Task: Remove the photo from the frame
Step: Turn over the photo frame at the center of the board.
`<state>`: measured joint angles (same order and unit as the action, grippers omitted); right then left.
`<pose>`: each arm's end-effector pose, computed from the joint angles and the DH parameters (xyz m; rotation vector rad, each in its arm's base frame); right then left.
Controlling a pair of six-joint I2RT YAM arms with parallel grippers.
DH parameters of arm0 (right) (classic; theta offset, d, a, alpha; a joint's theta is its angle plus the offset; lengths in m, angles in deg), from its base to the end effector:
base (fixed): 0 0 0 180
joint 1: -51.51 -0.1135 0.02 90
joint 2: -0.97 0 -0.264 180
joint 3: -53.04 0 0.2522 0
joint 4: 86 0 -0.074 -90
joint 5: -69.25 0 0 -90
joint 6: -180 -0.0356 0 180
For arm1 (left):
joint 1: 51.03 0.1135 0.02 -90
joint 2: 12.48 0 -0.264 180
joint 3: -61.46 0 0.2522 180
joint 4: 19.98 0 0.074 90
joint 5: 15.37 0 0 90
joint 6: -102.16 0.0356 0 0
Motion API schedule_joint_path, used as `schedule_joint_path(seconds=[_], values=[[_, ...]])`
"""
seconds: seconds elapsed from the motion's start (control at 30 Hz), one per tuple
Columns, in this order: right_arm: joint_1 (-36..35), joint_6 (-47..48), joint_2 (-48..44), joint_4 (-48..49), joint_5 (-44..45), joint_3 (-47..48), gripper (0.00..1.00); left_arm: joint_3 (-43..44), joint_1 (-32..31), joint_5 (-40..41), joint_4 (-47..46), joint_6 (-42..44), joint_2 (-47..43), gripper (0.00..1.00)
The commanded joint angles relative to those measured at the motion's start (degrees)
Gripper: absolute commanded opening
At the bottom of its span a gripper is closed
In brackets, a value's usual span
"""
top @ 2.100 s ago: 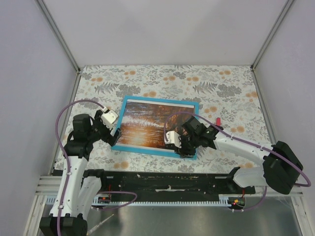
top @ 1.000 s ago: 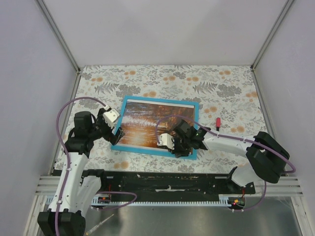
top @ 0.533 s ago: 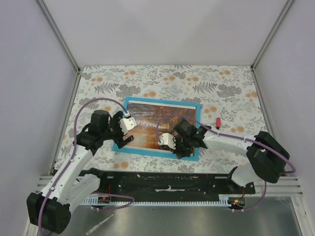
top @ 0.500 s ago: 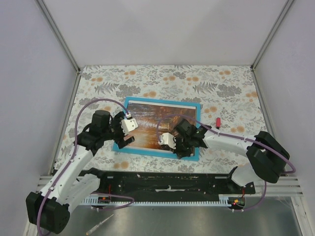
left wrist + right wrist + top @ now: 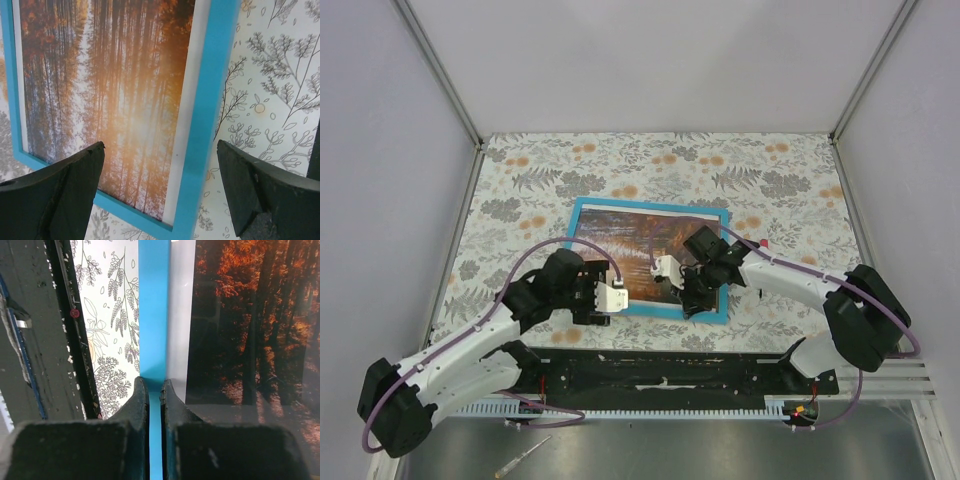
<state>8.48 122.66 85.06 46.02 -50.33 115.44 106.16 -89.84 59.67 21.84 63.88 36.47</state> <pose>0.1807 0.1927 0.1845 -1.7825 2.0829 0.7644 0.1293 -0.1158 0.2158 1.7538 1.5628 -0.1997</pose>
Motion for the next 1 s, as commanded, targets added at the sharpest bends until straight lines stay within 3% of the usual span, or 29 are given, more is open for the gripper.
schedule_joint_path(seconds=[0.0,0.3,0.7,0.87,0.97], values=[[2.24,-0.59,-0.07,-2.43,-5.74,4.79,0.00,0.44,-4.25,5.90,-3.53,5.57,1.58,1.00],[4.44,-0.41,0.81,-3.58,-7.94,6.03,0.00,-1.23,-13.30,11.26,-7.66,6.46,5.81,1.00],[6.11,-0.50,1.60,-5.24,-10.93,7.61,0.00,-7.55,-20.07,19.35,-17.15,4.97,6.77,1.00],[6.02,-0.85,1.25,-3.59,-7.35,5.60,0.01,-8.96,-20.69,20.67,-19.44,3.21,6.25,1.00],[5.58,-1.29,-0.15,-0.68,-3.30,2.87,0.22,-9.49,-20.69,18.40,-17.95,2.68,5.45,1.00]])
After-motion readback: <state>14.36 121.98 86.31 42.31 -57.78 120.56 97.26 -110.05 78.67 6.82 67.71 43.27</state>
